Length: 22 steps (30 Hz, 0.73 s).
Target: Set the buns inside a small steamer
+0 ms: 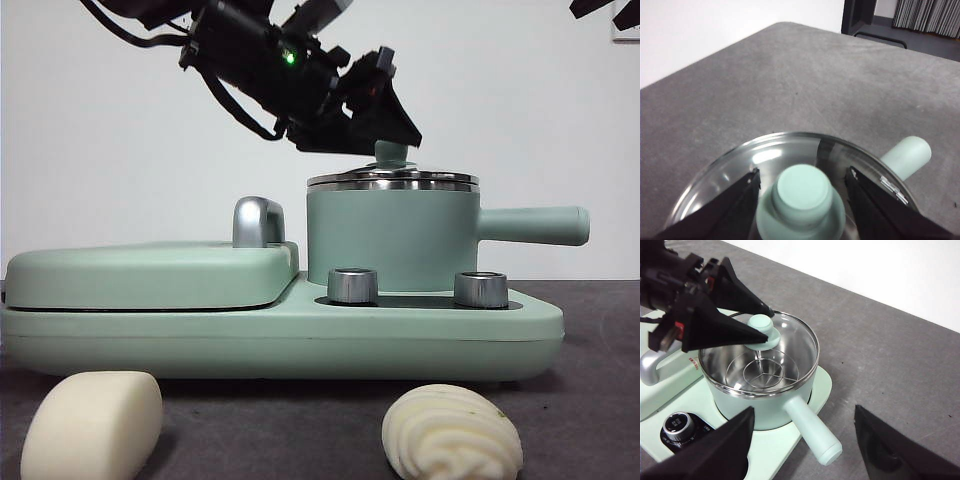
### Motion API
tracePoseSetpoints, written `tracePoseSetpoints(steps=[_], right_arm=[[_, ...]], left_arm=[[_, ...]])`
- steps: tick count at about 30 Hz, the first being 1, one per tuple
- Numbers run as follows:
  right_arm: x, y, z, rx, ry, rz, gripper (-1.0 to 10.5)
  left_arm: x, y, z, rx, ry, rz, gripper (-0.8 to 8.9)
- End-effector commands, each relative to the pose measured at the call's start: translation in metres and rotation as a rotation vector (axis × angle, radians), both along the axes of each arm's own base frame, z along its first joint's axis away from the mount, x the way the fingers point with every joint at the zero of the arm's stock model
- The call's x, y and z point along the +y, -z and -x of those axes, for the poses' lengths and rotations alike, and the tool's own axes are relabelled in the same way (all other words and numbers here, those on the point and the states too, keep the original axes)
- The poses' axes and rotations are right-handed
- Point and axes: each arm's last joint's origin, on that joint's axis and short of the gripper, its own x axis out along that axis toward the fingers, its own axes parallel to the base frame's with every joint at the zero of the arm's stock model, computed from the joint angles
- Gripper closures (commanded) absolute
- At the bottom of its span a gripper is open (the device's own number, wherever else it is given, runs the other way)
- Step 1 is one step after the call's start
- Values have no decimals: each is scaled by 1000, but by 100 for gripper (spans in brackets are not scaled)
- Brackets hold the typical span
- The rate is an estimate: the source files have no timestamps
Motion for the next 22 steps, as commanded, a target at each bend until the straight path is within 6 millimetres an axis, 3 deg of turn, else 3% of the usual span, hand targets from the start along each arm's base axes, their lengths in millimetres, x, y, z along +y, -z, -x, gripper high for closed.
tracePoseSetpoints(steps=[1, 5, 10, 15, 22], right_arm=[[1, -5, 0, -12, 0, -13, 627], [1, -5, 0, -12, 0, -13, 627], [1, -5, 0, -12, 0, -13, 627], [1, -5, -1, -12, 0, -13, 627], [1, -5, 0, -12, 0, -13, 628]], left_arm=[[-7, 1, -3, -11, 8, 3, 534], [-7, 2, -4, -7, 7, 0, 549], [-6, 5, -4, 10, -19, -24, 738], [-4, 10, -3, 49, -34, -59, 807], [-5, 3, -4, 33, -33, -45, 807]])
